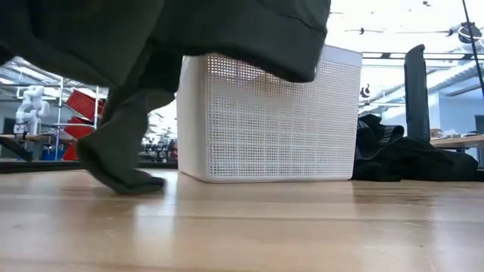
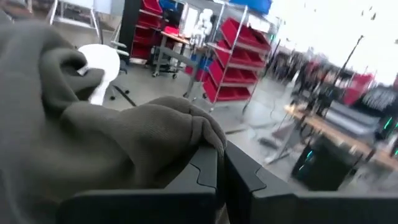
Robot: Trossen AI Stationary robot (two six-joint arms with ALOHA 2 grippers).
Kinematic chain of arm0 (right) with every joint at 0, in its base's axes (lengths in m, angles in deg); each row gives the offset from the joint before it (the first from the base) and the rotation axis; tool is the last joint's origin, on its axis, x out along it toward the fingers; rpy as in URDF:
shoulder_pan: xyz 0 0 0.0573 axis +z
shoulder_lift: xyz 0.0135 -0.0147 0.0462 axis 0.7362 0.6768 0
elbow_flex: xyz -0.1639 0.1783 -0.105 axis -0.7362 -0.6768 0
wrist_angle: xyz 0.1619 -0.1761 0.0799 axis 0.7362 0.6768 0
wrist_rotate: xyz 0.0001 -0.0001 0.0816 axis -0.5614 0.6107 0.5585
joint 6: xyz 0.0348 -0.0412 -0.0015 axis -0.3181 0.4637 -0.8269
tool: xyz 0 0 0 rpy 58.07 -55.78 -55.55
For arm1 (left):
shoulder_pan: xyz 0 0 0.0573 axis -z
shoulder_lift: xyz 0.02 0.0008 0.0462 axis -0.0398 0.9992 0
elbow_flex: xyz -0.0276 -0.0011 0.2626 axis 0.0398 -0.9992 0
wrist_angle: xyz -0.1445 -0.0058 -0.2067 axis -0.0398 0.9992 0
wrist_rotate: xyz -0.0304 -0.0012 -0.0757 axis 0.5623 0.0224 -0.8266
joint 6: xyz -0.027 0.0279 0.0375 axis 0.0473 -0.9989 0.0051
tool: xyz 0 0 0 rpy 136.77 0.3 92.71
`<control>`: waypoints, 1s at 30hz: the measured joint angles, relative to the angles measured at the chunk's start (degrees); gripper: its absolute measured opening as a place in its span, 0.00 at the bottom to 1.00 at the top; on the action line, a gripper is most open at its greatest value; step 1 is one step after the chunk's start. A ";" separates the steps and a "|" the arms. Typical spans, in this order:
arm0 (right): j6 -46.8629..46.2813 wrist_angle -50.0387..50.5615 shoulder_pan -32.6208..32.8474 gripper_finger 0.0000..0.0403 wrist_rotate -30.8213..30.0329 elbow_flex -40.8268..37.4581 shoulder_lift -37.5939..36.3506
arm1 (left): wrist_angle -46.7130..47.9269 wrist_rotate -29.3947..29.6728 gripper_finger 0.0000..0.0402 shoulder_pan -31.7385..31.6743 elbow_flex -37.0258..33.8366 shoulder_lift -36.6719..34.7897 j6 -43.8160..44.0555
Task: Sort clothes
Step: Put the folded gray jacket into the white laundry bin
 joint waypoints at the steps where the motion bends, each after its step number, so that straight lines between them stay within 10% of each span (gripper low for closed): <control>1: -3.62 2.99 -1.47 0.00 1.79 1.26 -0.18 | 1.00 0.02 0.06 -1.14 0.02 -0.79 0.77; 6: -37.08 26.93 -11.42 0.00 26.31 2.34 -2.14 | 14.66 -1.78 0.06 -4.29 -0.42 -3.66 20.42; 10: -42.05 33.16 -13.34 0.00 41.91 -3.99 -1.64 | 31.86 -19.43 0.06 -4.15 -0.68 -2.97 44.60; 23: -32.78 17.88 -3.53 0.01 47.74 -15.88 -2.11 | 42.37 -29.40 0.06 2.13 -0.90 5.67 57.88; 30: -37.17 18.66 -2.76 0.18 48.35 -16.66 -2.27 | 47.04 -29.56 0.06 2.44 -0.85 6.89 63.91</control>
